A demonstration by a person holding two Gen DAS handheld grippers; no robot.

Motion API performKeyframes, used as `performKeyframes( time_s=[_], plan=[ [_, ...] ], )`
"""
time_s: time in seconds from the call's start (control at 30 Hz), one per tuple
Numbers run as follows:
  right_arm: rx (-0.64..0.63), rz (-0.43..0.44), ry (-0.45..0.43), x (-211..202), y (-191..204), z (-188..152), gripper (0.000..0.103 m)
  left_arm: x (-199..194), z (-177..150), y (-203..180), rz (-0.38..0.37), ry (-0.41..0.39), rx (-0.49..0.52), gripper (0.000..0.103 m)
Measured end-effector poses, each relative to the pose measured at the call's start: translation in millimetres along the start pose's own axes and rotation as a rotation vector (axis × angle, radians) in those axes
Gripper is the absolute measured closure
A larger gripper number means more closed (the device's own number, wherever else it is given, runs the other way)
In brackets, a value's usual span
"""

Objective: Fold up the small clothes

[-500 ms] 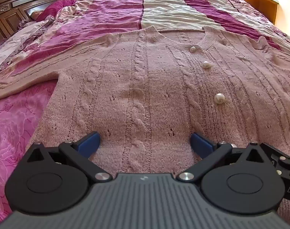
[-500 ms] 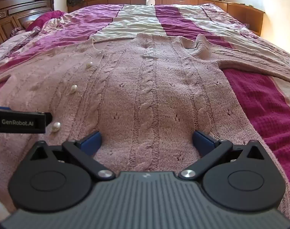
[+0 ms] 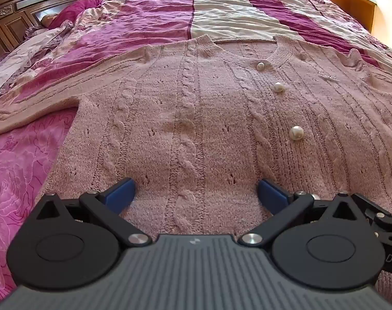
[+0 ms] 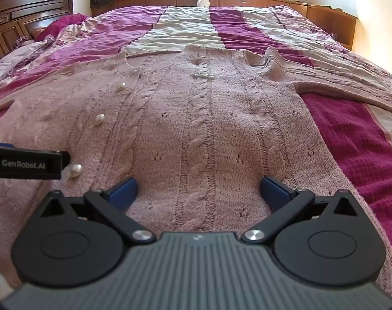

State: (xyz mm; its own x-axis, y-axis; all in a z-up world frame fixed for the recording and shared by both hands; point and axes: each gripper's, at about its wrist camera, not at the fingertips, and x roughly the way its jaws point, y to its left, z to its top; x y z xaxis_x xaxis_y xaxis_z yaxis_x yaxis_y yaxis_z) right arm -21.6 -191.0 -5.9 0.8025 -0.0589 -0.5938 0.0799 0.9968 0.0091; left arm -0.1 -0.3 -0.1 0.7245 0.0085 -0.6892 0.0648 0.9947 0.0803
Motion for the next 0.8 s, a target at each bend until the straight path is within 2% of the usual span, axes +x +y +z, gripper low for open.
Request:
performKeyframes(
  time_s=[0.8],
  plan=[
    [-0.004, -0.002, 0.0, -0.3, 0.6, -2.1, 0.0, 0.0, 0.0, 0.1, 0.0, 0.0, -0.001, 0.0]
  ],
)
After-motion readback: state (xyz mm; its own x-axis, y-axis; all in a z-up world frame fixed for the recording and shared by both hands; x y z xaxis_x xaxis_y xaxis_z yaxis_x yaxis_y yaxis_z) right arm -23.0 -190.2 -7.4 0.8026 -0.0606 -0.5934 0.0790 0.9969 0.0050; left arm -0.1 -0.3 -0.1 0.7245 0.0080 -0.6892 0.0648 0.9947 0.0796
